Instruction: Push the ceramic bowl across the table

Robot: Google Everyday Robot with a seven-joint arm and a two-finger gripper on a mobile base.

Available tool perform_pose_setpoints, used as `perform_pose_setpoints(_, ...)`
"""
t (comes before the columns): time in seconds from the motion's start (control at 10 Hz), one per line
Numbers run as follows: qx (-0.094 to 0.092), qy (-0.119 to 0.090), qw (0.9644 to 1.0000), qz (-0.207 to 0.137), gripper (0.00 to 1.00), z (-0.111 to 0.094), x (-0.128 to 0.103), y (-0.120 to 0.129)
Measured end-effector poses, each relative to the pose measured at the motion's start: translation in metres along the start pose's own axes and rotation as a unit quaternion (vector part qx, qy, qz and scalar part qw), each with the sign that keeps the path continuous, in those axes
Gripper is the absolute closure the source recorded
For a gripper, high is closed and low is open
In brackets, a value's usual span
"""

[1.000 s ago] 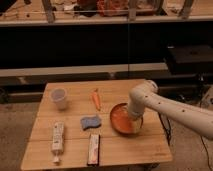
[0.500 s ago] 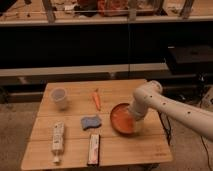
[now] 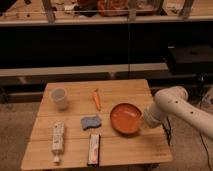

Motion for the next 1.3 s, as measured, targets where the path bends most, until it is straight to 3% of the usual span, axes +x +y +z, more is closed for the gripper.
perform_pose_setpoints(0.1, 0.002, 0.009, 1.0000, -0.003, 0.99, 0.002, -0.004, 0.014)
perform_pose_setpoints(0.3, 0.035, 0.040, 0.9981, -0.032, 1.00, 0.012, -0.018, 0.049)
perform_pose_setpoints(0.5, 0.056, 0.038, 0.9963, -0.054, 1.00, 0.033, -0.026, 0.065)
perform_pose_setpoints(0.6, 0.057, 0.029, 0.9969, -0.047, 1.00, 0.041, -0.026, 0.067)
perform_pose_setpoints(0.9, 0.023, -0.052, 0.9984, -0.003, 1.00, 0.072, -0.019, 0.047)
perform_pose_setpoints(1.1, 0.007, -0.102, 0.9946, 0.019, 1.00, 0.082, -0.017, 0.040)
perform_pose_setpoints(1.3, 0.001, -0.130, 0.9911, 0.027, 1.00, 0.089, -0.020, 0.036)
